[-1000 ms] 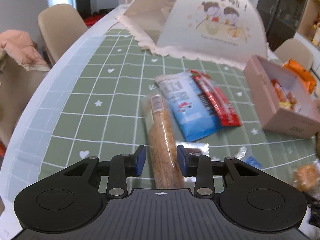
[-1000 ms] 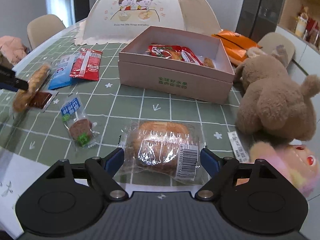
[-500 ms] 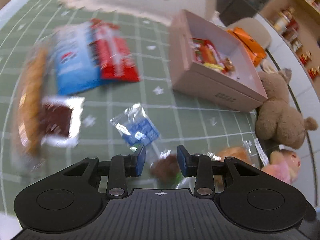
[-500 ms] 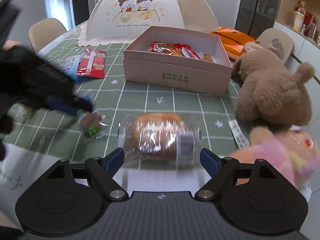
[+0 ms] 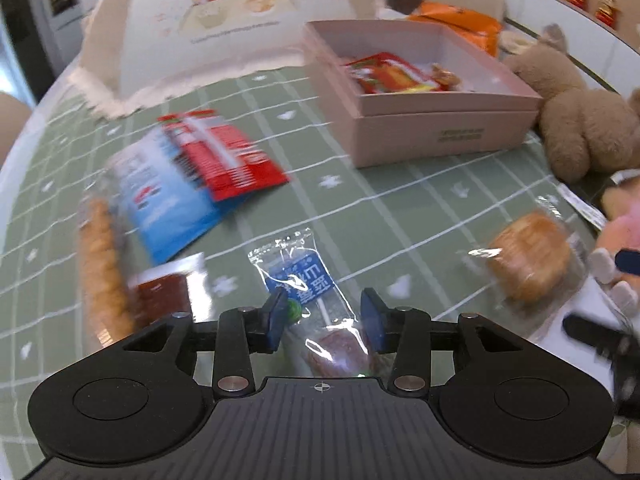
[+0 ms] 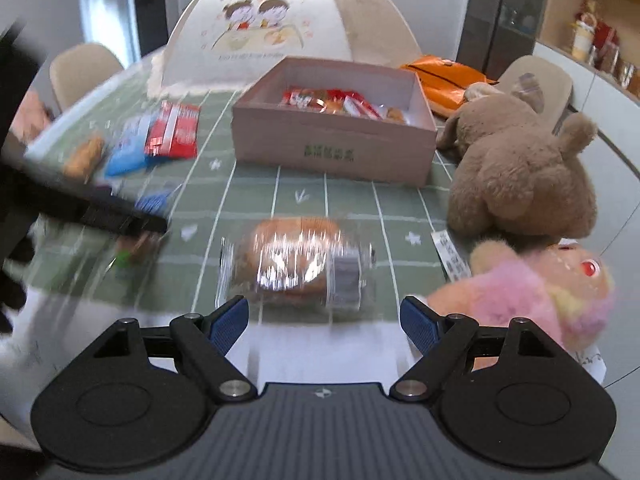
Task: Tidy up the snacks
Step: 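Grasp the blue-labelled candy packet with the left tool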
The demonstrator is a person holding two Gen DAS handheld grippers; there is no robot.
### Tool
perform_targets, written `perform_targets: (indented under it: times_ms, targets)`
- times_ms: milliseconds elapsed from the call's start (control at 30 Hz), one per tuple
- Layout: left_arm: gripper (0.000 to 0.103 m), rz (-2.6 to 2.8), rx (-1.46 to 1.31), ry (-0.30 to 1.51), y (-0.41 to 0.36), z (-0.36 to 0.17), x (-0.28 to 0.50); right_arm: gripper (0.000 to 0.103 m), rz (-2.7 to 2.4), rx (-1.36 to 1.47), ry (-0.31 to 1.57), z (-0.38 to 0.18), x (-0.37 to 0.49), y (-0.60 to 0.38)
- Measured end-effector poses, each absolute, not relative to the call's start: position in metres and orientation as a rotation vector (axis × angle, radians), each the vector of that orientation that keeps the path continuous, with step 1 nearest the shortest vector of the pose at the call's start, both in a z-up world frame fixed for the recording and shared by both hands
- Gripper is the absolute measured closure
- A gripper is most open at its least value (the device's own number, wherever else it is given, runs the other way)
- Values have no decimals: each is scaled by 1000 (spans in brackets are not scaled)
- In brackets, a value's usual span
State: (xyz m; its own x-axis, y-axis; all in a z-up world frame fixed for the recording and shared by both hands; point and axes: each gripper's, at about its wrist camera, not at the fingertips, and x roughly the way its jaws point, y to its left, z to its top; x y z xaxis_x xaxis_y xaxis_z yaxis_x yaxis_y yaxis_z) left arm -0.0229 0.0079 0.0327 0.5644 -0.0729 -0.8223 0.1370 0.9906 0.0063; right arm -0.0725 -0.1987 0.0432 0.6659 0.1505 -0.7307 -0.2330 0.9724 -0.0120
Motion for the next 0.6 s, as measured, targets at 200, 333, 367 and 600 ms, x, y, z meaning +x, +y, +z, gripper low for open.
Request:
perform_targets:
  times_ms: [200, 333, 367, 600]
  targets:
    - [59, -69, -118, 1006, 41, 41, -38, 19, 240, -70, 810, 44, -41, -193]
    - [56, -62, -100, 1030, 36, 35, -40, 19, 271, -58, 859, 29, -20, -181]
    - [56, -57, -97, 1031, 34, 34, -39, 18, 275, -69, 853, 28, -19, -176]
    - [56, -61, -105, 1036, 35, 34, -40, 18, 465, -245, 822, 31, -44, -149]
